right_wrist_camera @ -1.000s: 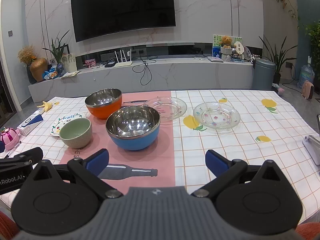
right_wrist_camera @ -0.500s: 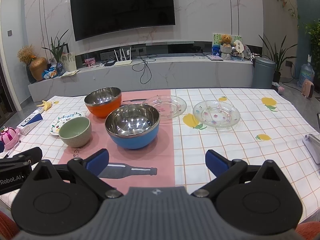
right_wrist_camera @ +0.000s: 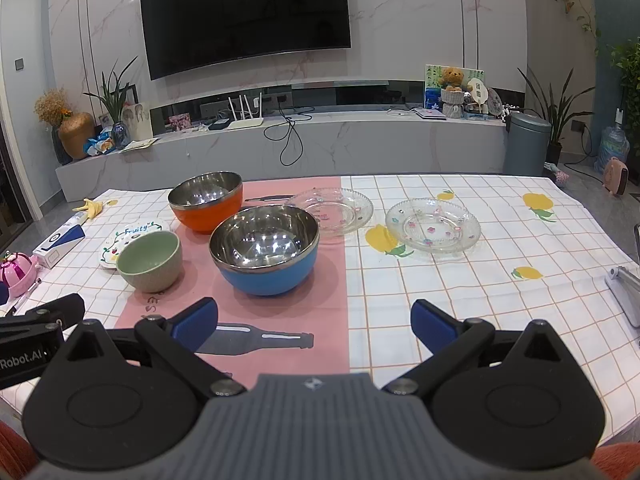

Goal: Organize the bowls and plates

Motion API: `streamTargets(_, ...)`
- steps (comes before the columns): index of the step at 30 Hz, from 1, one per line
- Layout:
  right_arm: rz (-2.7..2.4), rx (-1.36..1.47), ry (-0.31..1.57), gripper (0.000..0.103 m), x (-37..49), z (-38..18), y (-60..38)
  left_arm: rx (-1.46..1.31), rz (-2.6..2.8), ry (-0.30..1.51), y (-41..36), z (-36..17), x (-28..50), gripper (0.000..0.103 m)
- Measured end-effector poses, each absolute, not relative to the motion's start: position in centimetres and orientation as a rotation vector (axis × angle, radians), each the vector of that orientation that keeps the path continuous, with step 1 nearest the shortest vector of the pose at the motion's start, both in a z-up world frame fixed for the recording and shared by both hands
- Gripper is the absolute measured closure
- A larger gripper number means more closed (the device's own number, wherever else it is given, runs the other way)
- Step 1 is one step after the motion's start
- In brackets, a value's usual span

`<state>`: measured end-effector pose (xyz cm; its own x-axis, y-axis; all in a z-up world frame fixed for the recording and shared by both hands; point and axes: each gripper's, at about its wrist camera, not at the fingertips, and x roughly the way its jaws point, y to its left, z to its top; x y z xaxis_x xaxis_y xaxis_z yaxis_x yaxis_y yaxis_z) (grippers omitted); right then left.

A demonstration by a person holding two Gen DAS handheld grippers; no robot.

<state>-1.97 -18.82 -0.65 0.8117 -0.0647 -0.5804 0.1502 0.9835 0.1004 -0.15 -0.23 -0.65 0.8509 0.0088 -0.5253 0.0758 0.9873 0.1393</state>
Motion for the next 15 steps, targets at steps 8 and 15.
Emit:
streamTargets(8,-0.114,0.140,0.618,0.003,-2.02,-0.94,-18.83,0.158,-0.037,0.551,-0.26,-0.65,-0.13,0.000)
streamTargets(15,-0.123,0.116,0.619,0.003,-1.79,-0.54,-19.03,0.154,-0.129,0.539,-0.83,-0.32,0.36,0.018)
